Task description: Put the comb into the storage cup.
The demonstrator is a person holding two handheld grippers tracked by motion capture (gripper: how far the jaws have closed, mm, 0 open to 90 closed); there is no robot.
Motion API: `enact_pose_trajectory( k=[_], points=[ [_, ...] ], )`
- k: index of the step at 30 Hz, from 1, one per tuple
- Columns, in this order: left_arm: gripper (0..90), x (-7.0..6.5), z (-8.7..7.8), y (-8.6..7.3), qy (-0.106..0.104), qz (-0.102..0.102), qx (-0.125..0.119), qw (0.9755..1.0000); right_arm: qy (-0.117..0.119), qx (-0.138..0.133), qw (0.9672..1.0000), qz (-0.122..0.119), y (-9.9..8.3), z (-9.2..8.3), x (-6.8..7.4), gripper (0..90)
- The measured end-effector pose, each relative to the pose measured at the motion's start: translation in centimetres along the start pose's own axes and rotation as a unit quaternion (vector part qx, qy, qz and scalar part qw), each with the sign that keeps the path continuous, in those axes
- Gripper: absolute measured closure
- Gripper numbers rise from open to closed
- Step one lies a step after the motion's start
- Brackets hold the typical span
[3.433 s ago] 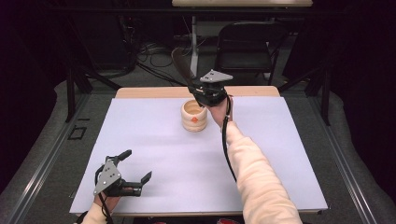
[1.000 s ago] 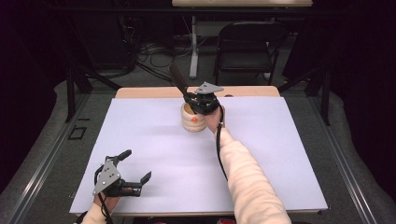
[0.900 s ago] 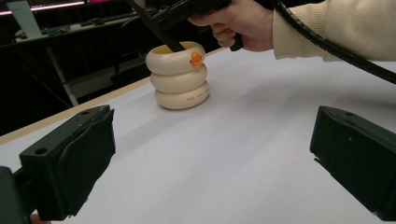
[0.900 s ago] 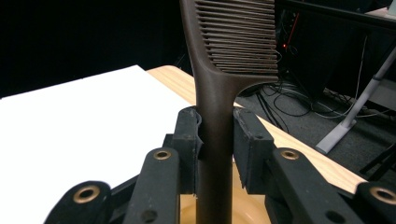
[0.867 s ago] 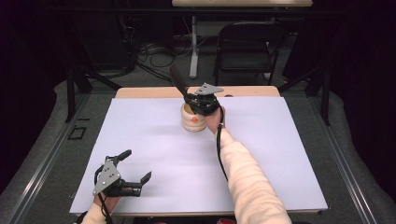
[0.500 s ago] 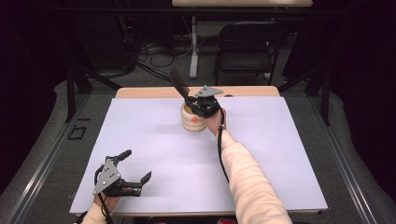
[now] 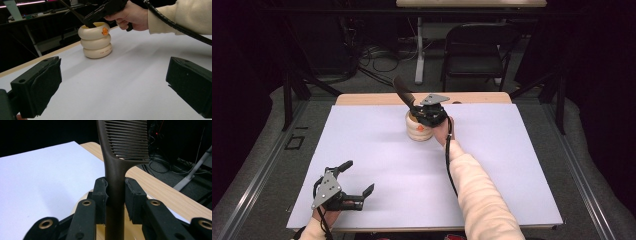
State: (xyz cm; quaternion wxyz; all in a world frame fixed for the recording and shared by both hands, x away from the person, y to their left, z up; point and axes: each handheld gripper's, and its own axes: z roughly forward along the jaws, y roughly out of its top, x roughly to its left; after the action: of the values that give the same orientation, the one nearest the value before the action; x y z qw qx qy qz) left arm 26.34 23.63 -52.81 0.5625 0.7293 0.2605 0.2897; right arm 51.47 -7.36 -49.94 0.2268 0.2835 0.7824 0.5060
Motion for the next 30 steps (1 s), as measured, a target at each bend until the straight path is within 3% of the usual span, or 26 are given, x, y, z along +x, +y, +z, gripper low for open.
enact_pose_trajectory(
  k=[30],
  points=[
    [0.1, -0.01, -0.02, 0.0, 0.001, 0.0, 0.0, 1.0, -0.002, 0.015, 0.9999, -0.006, -0.08, 0.12, -0.07, 72.2]
  ],
)
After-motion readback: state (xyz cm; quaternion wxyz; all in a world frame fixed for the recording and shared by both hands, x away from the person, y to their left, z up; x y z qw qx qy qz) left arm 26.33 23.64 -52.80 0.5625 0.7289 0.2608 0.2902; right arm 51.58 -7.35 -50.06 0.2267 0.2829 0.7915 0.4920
